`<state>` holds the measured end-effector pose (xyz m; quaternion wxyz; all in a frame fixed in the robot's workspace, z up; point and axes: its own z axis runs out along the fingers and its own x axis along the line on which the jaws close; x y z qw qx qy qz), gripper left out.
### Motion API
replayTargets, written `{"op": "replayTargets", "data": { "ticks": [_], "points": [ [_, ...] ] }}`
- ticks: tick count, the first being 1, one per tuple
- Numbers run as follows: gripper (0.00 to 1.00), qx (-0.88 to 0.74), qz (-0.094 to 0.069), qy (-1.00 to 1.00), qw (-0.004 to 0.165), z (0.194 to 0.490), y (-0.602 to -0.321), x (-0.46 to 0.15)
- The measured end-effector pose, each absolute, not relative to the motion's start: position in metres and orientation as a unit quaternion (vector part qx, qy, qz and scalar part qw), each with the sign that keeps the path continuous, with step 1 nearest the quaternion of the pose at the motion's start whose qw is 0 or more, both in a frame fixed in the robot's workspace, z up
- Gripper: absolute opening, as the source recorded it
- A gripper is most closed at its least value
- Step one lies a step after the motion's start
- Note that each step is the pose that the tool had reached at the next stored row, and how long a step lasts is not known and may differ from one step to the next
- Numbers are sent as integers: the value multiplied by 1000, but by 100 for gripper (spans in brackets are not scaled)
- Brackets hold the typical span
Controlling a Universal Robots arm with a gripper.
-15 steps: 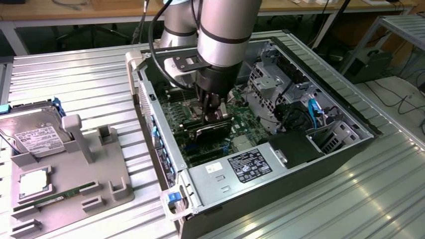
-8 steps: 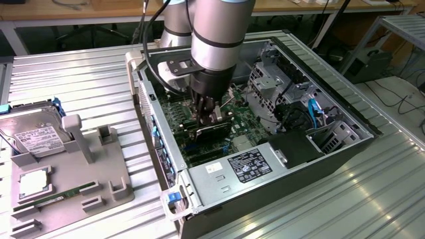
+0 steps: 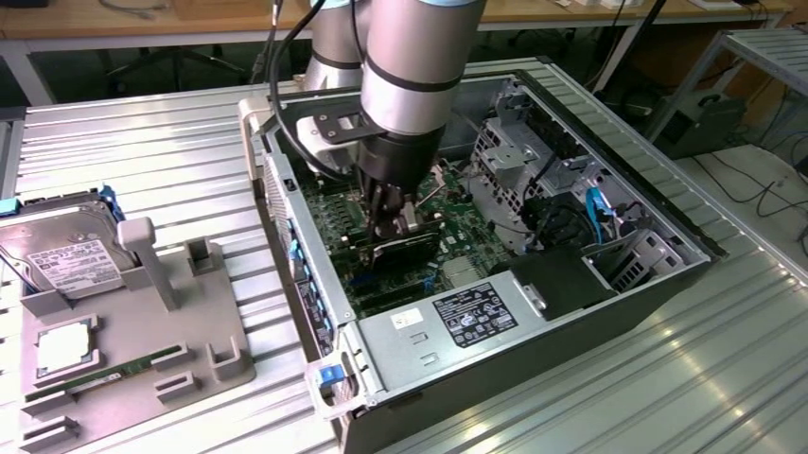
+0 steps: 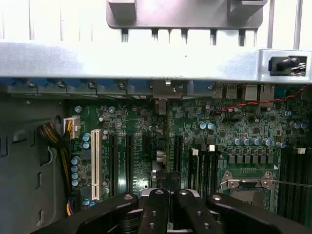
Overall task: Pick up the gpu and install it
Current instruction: 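Insert the gpu into the slot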
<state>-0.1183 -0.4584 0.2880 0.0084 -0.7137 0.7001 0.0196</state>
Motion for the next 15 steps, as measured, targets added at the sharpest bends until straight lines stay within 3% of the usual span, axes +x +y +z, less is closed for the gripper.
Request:
{"op": "replayTargets", "data": {
  "ticks": [8,15],
  "points": [
    [11,-712,52,700,-23,289,-458,-118],
    [11,-711,63,699,-34,290,-458,-118]
  ]
}}
